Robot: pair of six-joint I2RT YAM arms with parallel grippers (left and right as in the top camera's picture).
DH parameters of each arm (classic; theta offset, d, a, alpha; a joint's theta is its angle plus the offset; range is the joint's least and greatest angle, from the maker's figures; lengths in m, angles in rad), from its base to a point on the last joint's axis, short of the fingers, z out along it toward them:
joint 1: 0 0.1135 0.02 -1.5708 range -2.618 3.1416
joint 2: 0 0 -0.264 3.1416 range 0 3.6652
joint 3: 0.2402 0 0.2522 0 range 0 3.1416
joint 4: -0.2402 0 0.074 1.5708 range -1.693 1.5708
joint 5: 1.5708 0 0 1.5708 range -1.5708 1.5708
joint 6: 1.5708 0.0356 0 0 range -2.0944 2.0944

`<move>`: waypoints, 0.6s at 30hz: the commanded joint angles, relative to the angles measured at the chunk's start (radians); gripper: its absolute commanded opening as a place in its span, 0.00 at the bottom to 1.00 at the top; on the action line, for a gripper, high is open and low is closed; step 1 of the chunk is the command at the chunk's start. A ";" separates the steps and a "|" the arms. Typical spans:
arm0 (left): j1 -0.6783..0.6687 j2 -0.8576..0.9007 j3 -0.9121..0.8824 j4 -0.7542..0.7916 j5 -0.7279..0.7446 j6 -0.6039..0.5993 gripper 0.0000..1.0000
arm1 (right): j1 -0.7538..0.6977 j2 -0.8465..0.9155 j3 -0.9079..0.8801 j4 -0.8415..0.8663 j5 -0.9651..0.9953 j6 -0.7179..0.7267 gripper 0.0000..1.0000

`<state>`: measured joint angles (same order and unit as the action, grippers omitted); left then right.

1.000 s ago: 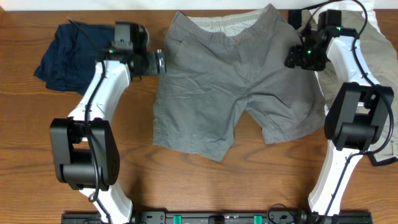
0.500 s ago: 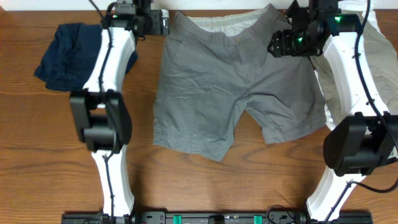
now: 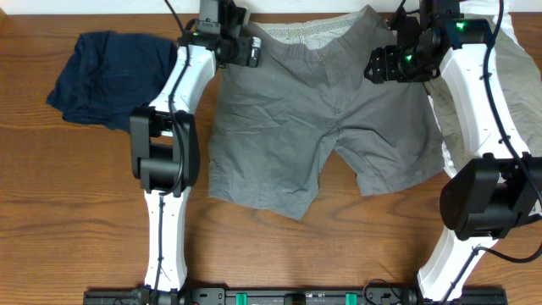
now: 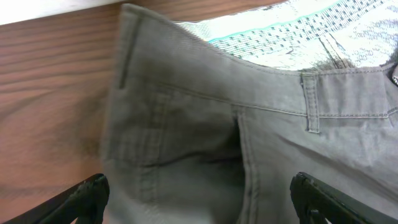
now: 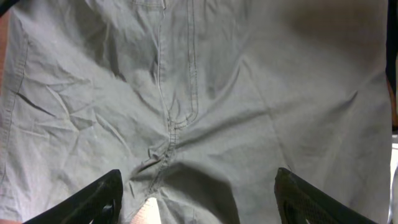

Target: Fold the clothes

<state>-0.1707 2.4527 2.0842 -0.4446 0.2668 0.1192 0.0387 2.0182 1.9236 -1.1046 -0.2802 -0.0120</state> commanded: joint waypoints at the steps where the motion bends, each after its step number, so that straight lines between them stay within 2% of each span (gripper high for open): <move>1: 0.006 0.042 0.029 0.005 0.006 0.027 0.94 | 0.010 -0.016 0.014 -0.004 -0.003 -0.004 0.76; 5: 0.006 0.060 0.029 0.017 0.002 0.027 0.89 | 0.010 -0.016 0.014 -0.004 -0.004 -0.004 0.76; 13: 0.005 0.085 0.029 0.026 -0.017 0.026 0.74 | 0.024 -0.016 0.014 -0.003 -0.004 -0.004 0.76; 16: 0.005 0.086 0.027 0.010 -0.029 0.025 0.52 | 0.028 -0.016 0.014 -0.003 -0.005 -0.003 0.75; 18: 0.005 0.086 0.027 -0.011 -0.067 0.010 0.42 | 0.035 -0.016 0.013 -0.003 -0.004 -0.004 0.75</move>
<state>-0.1703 2.5183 2.0861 -0.4335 0.2512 0.1326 0.0563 2.0182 1.9236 -1.1065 -0.2802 -0.0120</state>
